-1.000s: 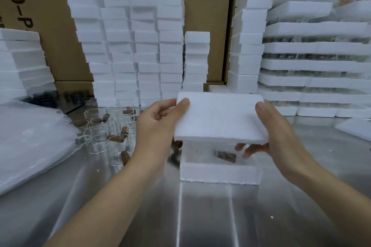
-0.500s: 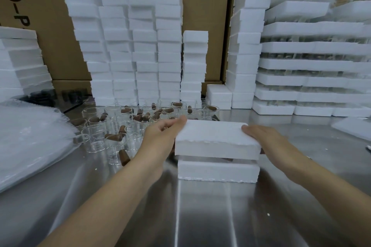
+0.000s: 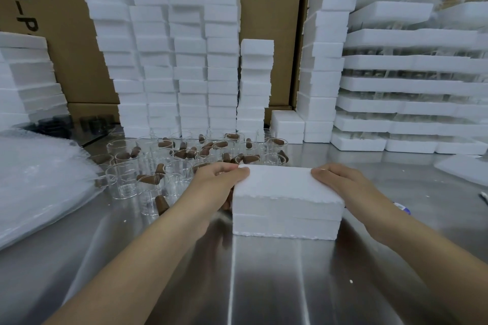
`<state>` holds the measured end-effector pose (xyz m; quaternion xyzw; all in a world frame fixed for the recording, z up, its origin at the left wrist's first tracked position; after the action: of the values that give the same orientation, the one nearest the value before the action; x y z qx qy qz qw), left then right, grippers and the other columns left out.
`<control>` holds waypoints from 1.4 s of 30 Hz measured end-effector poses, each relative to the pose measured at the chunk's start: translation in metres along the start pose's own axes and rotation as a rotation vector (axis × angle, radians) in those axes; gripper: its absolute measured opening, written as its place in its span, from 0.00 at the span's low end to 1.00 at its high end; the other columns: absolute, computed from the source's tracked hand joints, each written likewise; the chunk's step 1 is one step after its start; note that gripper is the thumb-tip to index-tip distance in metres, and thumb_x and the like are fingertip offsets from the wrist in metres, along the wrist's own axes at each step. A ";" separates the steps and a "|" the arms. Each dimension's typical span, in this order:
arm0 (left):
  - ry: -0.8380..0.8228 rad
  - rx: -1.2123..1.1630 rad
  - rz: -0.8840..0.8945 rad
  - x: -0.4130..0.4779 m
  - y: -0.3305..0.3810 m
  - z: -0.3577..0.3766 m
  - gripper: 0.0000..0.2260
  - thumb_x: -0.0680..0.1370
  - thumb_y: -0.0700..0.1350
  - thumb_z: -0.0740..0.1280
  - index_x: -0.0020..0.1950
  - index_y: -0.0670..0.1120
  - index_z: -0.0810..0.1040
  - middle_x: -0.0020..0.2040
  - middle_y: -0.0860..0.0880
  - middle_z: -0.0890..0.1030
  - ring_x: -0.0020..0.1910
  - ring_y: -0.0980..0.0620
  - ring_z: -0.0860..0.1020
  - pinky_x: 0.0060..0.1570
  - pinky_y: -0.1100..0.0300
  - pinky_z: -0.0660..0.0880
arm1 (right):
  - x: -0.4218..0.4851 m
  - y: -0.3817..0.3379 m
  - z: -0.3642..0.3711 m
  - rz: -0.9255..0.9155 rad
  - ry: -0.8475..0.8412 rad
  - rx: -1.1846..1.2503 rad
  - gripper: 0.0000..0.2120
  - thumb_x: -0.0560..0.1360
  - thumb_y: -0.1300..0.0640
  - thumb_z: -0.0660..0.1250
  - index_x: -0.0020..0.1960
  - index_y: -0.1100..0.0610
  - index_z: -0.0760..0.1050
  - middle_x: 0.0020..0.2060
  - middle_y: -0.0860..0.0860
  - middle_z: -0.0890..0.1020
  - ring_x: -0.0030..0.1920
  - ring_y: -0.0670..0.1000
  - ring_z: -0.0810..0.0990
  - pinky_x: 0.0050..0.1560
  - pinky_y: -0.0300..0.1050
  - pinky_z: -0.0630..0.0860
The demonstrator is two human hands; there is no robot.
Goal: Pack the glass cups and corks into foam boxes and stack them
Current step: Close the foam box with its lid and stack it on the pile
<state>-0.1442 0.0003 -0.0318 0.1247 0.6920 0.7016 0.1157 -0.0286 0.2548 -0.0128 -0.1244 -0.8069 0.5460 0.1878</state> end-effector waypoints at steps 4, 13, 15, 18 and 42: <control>-0.009 0.108 0.025 -0.001 0.003 0.001 0.11 0.80 0.53 0.75 0.56 0.47 0.84 0.41 0.44 0.87 0.35 0.51 0.81 0.37 0.56 0.77 | 0.002 0.013 0.003 0.100 -0.025 0.126 0.16 0.79 0.45 0.72 0.55 0.58 0.85 0.51 0.56 0.88 0.44 0.49 0.82 0.50 0.48 0.73; -0.017 0.272 -0.055 -0.011 0.002 0.000 0.20 0.81 0.62 0.71 0.46 0.47 0.71 0.31 0.47 0.80 0.27 0.50 0.73 0.25 0.61 0.69 | 0.001 0.026 0.008 0.190 -0.072 0.196 0.21 0.77 0.40 0.72 0.60 0.54 0.85 0.54 0.53 0.89 0.61 0.61 0.85 0.66 0.54 0.75; -0.042 0.290 -0.082 -0.014 0.002 0.002 0.20 0.81 0.63 0.70 0.48 0.47 0.71 0.32 0.46 0.80 0.26 0.51 0.72 0.24 0.62 0.69 | 0.001 0.024 0.008 0.178 -0.084 0.197 0.21 0.77 0.40 0.72 0.60 0.55 0.85 0.54 0.53 0.89 0.61 0.60 0.85 0.68 0.55 0.75; -0.105 0.299 -0.127 -0.019 0.001 0.005 0.20 0.82 0.63 0.69 0.45 0.46 0.75 0.32 0.47 0.78 0.24 0.52 0.72 0.23 0.63 0.68 | 0.001 0.022 0.007 0.163 -0.100 0.184 0.20 0.78 0.41 0.72 0.59 0.54 0.85 0.55 0.53 0.89 0.61 0.59 0.85 0.72 0.57 0.73; -0.246 0.364 -0.257 -0.030 -0.002 0.009 0.28 0.79 0.68 0.69 0.53 0.42 0.82 0.33 0.46 0.79 0.27 0.51 0.76 0.26 0.61 0.70 | -0.019 -0.006 0.003 -0.056 -0.586 -0.152 0.42 0.65 0.57 0.86 0.72 0.39 0.70 0.64 0.44 0.80 0.64 0.50 0.81 0.65 0.53 0.81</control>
<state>-0.1130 -0.0011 -0.0339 0.1389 0.7977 0.5248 0.2627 -0.0131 0.2420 -0.0111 0.0468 -0.8683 0.4914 -0.0478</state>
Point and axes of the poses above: each hand's wrist, its own x-axis towards the middle knuckle, its own z-axis out of the palm, y = z × x, the point moved 9 cm from there along x, towards the middle knuckle
